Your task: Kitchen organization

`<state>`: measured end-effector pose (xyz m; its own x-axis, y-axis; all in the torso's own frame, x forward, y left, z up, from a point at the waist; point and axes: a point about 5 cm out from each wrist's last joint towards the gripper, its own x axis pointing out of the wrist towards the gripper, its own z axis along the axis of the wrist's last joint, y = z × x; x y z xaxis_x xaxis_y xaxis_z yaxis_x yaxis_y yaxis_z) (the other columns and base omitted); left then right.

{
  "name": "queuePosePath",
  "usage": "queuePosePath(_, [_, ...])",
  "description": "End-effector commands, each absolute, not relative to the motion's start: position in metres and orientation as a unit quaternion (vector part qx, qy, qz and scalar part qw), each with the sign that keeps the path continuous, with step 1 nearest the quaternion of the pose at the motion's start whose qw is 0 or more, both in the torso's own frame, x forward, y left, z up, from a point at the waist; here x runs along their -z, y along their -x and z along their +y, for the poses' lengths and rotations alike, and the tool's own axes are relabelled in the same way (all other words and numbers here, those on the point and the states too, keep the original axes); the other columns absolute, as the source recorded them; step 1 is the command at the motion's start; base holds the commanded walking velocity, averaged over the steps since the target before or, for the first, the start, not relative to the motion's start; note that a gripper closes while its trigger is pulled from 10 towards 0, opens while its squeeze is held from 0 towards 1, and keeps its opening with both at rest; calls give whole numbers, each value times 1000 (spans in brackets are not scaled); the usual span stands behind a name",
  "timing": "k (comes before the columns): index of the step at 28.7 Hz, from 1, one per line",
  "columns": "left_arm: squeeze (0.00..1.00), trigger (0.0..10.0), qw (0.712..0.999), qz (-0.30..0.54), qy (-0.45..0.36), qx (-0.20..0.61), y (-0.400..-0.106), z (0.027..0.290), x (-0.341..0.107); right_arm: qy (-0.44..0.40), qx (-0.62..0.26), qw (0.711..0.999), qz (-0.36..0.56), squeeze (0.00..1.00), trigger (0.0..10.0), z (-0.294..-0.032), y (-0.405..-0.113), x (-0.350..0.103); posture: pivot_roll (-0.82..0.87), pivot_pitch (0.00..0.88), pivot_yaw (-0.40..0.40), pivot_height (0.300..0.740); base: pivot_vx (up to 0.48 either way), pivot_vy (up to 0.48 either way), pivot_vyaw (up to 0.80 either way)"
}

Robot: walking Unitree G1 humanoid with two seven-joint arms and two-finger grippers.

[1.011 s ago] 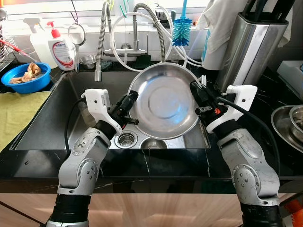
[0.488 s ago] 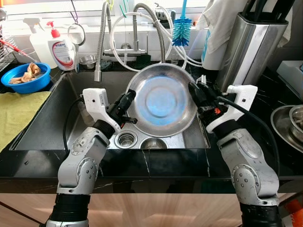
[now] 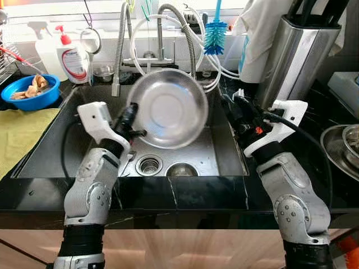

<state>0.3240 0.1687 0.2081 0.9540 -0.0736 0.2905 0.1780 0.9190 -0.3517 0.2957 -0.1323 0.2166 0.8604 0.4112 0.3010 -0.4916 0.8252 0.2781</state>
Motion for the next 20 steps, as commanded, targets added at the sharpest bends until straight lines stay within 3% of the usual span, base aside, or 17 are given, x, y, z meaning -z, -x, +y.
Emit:
queuePosePath(1, [0, 0, 971, -154, 179, 38, -326, 175, -214, -177, -249, 944, -127, 0, 10000, -130, -293, -224, -53, 0, 14, 740, 0, 0, 0])
queuePosePath(4, [0, 0, 973, -161, 164, 12, -326, 180, -215, -178, -250, 943, -128, 0, 10000, -130, -293, -225, -54, 0, 14, 740, 0, 0, 0])
queuePosePath(5, [0, 4078, 978, -170, 122, -6, -326, 183, -216, -179, -244, 944, -128, 0, 10000, -131, -293, -225, -53, 0, 14, 740, 0, 0, 0])
queuePosePath(6, [0, 4078, 978, -170, 122, -6, -326, 183, -216, -179, -244, 944, -128, 0, 10000, -131, -293, -225, -53, 0, 14, 740, 0, 0, 0])
queuePosePath(7, [0, 9333, 980, -174, 95, -7, -325, 183, -216, -180, -238, 946, -129, 0, 10000, -133, -293, -225, -53, 0, 14, 740, 0, 0, 0])
queuePosePath(8, [0, 10000, 982, -176, 68, -4, -325, 182, -215, -179, -230, 948, -131, 0, 10000, -135, -294, -225, -53, 0, 14, 740, 0, 0, 0])
queuePosePath(20, [0, 10000, 983, -156, -95, 12, -324, 189, -193, -162, -181, 961, -130, 0, 10000, -147, -287, -220, -57, 0, 15, 740, 0, 0, 0])
